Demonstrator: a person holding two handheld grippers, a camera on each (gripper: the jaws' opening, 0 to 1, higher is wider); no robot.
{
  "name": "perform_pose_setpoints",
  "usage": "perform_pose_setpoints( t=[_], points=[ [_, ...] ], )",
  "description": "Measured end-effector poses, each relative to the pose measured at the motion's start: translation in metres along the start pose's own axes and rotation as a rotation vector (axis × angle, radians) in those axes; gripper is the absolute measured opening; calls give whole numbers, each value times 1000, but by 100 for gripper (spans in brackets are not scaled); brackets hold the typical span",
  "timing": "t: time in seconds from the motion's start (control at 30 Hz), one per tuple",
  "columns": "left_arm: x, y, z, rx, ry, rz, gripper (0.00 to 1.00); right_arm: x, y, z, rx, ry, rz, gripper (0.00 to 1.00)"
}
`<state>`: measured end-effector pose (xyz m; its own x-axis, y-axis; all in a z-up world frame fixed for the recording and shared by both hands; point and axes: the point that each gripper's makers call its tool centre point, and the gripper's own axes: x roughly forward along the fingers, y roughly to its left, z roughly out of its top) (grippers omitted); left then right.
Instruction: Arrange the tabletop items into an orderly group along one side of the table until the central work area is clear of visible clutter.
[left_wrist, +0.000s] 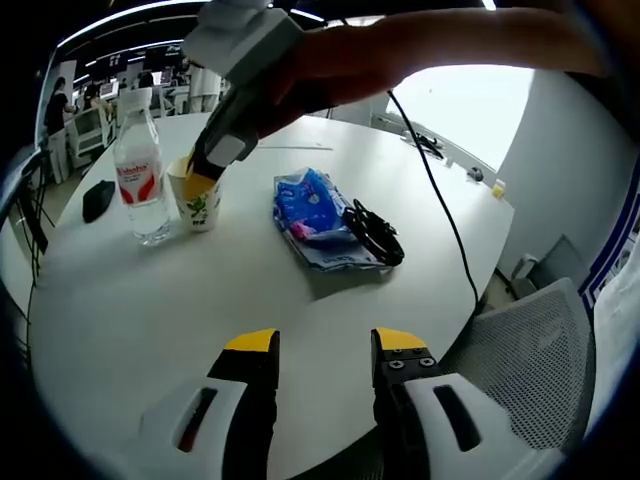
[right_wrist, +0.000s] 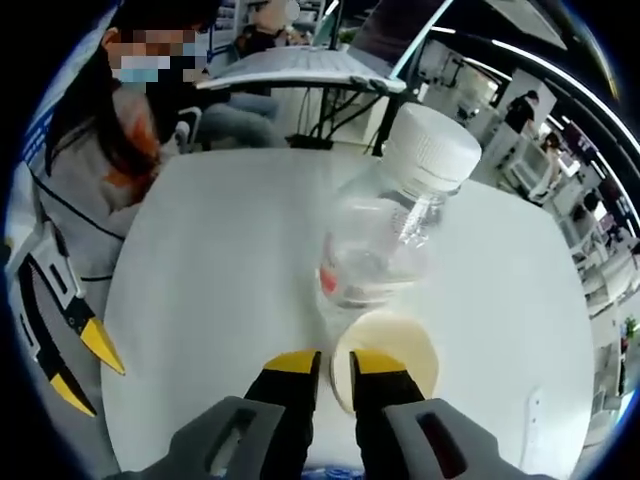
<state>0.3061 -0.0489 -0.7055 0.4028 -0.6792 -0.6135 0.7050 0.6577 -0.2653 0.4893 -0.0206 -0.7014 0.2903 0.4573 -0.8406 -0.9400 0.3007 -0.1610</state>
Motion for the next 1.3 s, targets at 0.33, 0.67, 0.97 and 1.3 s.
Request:
perform_pose_setpoints(
  t=[0.33, 0.67, 0.97, 1.3],
  points=[
    [4, -5, 6, 11, -3, -11, 35, -15, -2, 4, -46, -27, -15, 17],
    [3, -4, 11, 5, -9, -7, 35, -46, 2, 4, -68, -89, -34, 18],
    [1, -3, 10, -12, -13, 2, 34, -80, 1, -20, 13, -134, -84, 19],
    [2, -9, 9, -22, -12, 0, 34, -110, 6, -75, 164, -137, -145, 19]
  ],
)
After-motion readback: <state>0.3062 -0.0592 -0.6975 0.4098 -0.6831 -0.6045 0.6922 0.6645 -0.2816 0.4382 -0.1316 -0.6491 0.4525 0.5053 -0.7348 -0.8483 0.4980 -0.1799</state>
